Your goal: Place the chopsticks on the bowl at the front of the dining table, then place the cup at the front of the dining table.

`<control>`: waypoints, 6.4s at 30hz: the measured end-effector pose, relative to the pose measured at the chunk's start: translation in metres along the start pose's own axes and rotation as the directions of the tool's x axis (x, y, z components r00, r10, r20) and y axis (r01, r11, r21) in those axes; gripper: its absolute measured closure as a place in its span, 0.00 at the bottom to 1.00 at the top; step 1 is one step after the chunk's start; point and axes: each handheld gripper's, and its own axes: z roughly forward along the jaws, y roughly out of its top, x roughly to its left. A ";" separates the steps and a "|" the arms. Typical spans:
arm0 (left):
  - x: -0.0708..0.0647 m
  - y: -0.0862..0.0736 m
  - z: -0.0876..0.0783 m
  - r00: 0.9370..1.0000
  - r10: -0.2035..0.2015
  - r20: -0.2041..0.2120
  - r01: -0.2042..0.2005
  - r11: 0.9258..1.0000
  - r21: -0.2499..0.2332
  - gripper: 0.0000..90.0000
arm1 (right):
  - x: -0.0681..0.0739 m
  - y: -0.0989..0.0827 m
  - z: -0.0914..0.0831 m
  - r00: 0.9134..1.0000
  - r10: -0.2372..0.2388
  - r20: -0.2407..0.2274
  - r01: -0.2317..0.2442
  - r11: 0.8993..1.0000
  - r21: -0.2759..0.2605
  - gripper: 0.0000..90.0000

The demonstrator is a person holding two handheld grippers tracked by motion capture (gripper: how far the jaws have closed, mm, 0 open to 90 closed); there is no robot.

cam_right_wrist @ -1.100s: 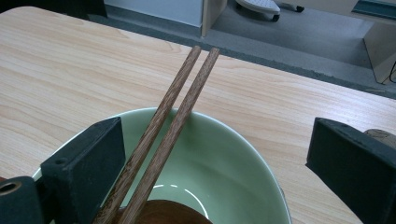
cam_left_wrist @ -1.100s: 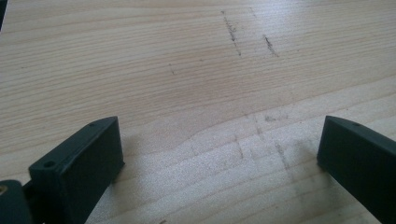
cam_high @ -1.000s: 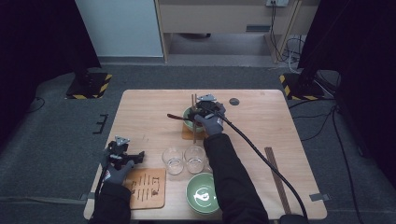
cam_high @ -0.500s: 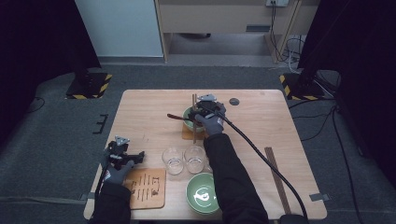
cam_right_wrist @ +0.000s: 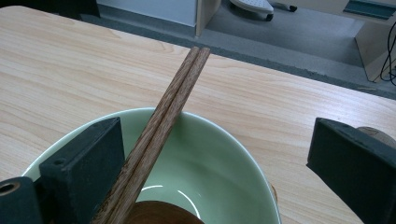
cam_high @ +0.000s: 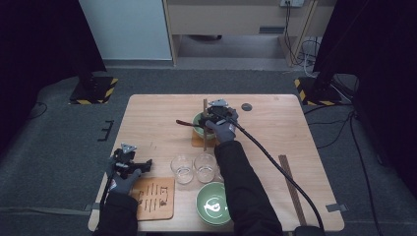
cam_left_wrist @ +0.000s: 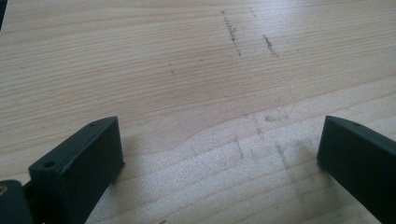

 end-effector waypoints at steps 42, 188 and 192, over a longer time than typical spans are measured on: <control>0.000 0.000 0.000 1.000 -0.001 -0.001 0.001 1.000 0.001 0.00 | -0.094 0.006 -0.167 0.994 0.067 -0.087 -0.086 0.967 -0.241 0.02; -0.114 0.060 -0.033 0.942 0.146 0.303 -0.149 0.989 -0.013 0.57 | -0.244 -0.205 -0.194 0.986 0.137 0.094 -0.154 0.966 0.207 0.07; -0.115 0.059 -0.032 0.940 0.145 0.307 -0.152 0.988 -0.004 0.61 | -0.244 -0.205 -0.194 0.986 0.137 0.094 -0.154 0.966 0.207 0.07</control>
